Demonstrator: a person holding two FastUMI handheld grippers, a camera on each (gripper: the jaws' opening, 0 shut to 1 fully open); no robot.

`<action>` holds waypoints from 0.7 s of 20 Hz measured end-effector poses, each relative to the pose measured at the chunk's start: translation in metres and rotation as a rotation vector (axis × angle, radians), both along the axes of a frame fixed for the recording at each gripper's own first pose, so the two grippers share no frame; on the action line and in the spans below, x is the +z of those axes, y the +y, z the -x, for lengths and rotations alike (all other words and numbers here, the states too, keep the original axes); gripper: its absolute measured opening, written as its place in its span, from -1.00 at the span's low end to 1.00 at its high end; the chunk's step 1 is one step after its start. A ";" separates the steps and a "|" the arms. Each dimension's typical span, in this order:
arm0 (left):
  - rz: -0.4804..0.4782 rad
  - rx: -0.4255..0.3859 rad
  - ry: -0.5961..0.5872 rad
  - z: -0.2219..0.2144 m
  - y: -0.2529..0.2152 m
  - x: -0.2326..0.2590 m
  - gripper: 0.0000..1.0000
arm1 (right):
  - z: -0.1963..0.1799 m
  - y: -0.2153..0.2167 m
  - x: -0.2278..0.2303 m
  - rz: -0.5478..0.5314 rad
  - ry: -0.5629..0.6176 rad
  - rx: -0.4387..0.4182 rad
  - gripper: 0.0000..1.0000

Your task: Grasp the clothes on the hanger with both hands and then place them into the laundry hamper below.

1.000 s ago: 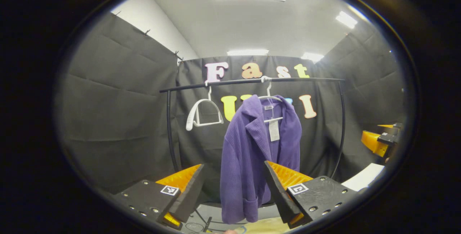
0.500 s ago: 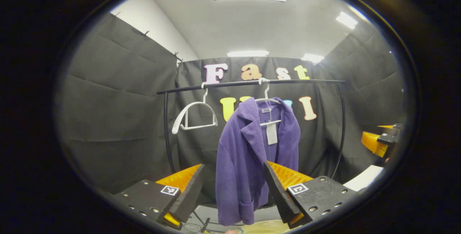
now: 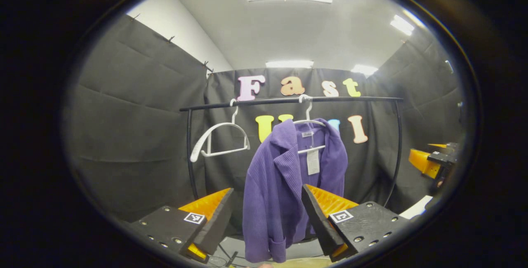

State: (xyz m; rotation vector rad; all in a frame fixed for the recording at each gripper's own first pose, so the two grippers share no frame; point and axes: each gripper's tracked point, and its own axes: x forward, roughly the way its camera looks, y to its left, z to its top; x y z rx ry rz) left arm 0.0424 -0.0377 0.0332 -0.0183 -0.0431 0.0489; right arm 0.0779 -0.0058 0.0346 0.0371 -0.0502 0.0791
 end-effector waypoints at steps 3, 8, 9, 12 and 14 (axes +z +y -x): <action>0.009 0.011 -0.012 -0.010 -0.008 0.009 0.85 | -0.017 0.009 0.003 -0.009 -0.001 0.042 0.91; 0.035 0.033 -0.033 -0.022 -0.017 0.023 0.85 | -0.045 0.021 0.009 -0.015 -0.006 0.094 0.91; 0.034 0.036 -0.034 -0.027 -0.020 0.023 0.85 | -0.050 0.023 0.012 -0.021 -0.012 0.104 0.91; 0.037 0.044 -0.028 -0.040 -0.029 0.021 0.85 | -0.069 0.033 0.017 -0.046 -0.023 0.138 0.91; 0.038 0.052 -0.021 -0.052 -0.035 0.018 0.85 | -0.081 0.040 0.018 -0.058 -0.023 0.162 0.91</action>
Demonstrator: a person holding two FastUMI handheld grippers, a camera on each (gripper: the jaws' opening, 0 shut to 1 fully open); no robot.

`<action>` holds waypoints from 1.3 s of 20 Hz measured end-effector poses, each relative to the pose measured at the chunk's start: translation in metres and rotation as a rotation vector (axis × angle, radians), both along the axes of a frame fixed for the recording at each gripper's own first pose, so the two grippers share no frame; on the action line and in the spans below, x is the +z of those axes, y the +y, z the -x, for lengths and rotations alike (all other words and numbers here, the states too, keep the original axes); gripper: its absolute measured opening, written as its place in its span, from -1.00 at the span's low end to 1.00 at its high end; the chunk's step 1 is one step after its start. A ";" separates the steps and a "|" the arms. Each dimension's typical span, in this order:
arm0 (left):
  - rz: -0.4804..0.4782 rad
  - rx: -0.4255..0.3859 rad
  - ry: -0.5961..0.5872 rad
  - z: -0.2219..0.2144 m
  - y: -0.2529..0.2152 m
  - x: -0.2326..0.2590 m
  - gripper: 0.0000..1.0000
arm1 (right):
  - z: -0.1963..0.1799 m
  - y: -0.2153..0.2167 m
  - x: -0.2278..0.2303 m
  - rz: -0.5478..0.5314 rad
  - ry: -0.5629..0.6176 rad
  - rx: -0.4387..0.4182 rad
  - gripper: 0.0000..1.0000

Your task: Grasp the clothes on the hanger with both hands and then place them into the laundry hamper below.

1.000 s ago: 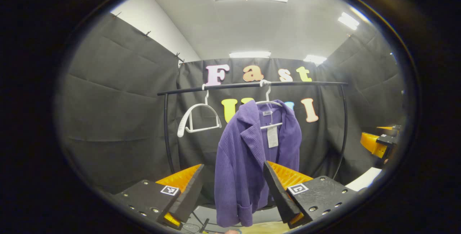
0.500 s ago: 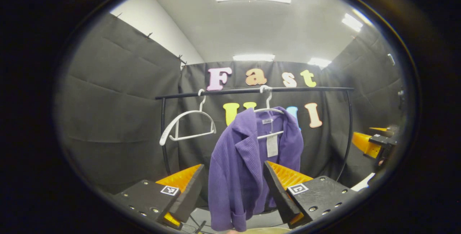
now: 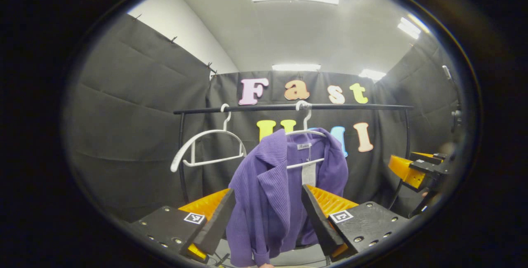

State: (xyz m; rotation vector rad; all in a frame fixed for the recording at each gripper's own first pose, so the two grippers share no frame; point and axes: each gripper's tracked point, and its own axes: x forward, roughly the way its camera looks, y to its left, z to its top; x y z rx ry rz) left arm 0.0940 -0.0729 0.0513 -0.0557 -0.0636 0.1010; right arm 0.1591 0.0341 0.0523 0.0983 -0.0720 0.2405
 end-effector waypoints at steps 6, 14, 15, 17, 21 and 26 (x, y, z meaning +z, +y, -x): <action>0.021 0.043 -0.033 -0.026 -0.004 0.002 0.85 | -0.040 0.022 0.003 -0.027 -0.004 0.073 0.89; -0.010 0.139 0.001 -0.058 -0.002 -0.018 0.86 | -0.092 0.060 -0.007 -0.051 0.016 0.178 0.90; -0.012 0.147 0.007 -0.064 -0.002 -0.021 0.86 | -0.096 0.065 -0.010 -0.044 0.018 0.193 0.90; -0.014 0.161 0.022 -0.075 -0.002 -0.027 0.85 | -0.105 0.076 -0.017 -0.027 0.022 0.225 0.91; 0.014 0.177 0.045 -0.086 -0.003 -0.039 0.85 | -0.124 0.093 -0.029 -0.010 0.024 0.256 0.90; 0.011 0.209 0.058 -0.103 0.000 -0.050 0.86 | -0.148 0.111 -0.046 0.012 0.047 0.264 0.90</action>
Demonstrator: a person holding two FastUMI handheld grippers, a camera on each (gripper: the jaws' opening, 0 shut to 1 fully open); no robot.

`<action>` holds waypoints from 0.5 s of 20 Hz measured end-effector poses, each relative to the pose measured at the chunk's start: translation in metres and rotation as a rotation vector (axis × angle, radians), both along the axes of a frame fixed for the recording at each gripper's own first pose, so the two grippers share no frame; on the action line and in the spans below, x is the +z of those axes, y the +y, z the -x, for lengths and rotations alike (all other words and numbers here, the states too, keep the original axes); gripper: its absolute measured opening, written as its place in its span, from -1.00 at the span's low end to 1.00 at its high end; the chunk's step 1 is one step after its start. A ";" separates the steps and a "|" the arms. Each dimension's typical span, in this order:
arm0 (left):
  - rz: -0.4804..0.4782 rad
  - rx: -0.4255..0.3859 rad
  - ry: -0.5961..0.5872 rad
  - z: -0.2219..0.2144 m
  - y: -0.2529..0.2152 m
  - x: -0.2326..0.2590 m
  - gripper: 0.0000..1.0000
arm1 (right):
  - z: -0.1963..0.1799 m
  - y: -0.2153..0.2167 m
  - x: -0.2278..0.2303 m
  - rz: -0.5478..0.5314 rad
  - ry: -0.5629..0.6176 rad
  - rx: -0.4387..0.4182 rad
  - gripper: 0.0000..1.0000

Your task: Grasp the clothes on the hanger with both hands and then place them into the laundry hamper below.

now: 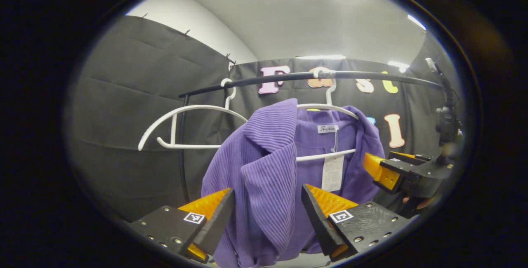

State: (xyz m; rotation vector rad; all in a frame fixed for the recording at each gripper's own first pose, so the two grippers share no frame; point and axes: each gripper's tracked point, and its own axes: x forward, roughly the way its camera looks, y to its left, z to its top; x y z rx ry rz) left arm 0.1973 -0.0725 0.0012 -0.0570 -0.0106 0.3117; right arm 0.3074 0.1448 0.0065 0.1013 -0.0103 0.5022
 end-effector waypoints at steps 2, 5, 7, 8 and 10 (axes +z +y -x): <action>-0.025 0.013 0.013 -0.005 0.000 -0.002 0.86 | -0.008 0.005 -0.010 0.021 0.023 -0.004 0.91; -0.064 0.032 0.025 -0.009 -0.001 -0.003 0.85 | -0.014 0.008 -0.024 0.053 0.052 -0.021 0.91; -0.074 0.036 0.018 -0.009 -0.003 -0.003 0.85 | -0.013 0.013 -0.030 0.053 0.070 -0.001 0.83; -0.081 0.042 0.015 -0.010 -0.003 -0.002 0.85 | -0.014 0.014 -0.033 0.050 0.076 0.006 0.69; -0.088 0.075 0.021 -0.006 0.003 -0.004 0.64 | -0.012 0.019 -0.038 0.047 0.093 0.024 0.41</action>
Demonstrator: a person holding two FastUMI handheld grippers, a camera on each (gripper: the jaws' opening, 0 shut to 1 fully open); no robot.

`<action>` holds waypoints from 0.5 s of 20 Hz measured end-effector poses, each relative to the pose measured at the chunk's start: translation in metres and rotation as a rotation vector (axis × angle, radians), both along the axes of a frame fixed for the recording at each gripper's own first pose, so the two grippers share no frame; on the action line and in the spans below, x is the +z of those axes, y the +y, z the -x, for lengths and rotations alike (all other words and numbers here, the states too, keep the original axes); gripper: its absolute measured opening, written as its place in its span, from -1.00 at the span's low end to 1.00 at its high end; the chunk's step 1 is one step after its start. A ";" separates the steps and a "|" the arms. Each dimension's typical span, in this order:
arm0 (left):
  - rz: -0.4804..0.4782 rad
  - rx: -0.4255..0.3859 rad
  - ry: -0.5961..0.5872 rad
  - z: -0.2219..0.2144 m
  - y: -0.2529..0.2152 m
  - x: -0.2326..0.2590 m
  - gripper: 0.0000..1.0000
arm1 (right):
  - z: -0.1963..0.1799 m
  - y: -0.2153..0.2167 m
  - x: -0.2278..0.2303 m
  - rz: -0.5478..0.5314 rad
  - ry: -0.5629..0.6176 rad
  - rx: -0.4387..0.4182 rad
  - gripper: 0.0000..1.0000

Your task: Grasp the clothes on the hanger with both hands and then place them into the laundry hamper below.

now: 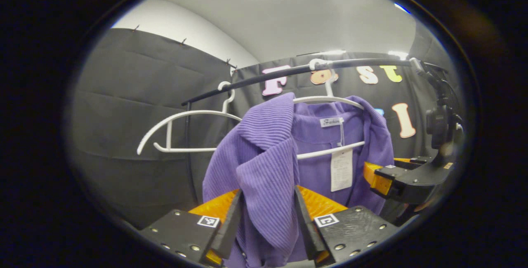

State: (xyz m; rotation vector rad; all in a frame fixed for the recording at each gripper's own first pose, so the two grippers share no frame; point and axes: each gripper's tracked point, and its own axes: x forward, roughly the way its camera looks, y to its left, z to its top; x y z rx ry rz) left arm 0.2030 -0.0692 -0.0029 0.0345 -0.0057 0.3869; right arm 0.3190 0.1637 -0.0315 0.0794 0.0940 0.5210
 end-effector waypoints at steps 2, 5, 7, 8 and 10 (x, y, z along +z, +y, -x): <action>0.005 -0.005 0.017 -0.002 -0.001 -0.005 0.31 | 0.003 0.008 0.000 -0.022 0.020 0.037 0.13; 0.014 -0.036 0.027 -0.007 -0.002 -0.007 -0.01 | 0.001 0.014 -0.003 -0.039 0.050 0.069 -0.41; 0.003 -0.022 0.026 -0.002 0.006 -0.005 0.04 | 0.000 0.011 0.005 -0.062 0.037 0.072 -0.90; 0.003 -0.014 0.024 0.004 0.011 -0.003 -0.58 | 0.006 0.011 0.008 -0.059 0.018 0.075 -1.00; 0.006 -0.014 0.032 0.005 0.011 -0.002 -0.71 | 0.008 0.005 0.017 -0.042 -0.035 0.059 -1.00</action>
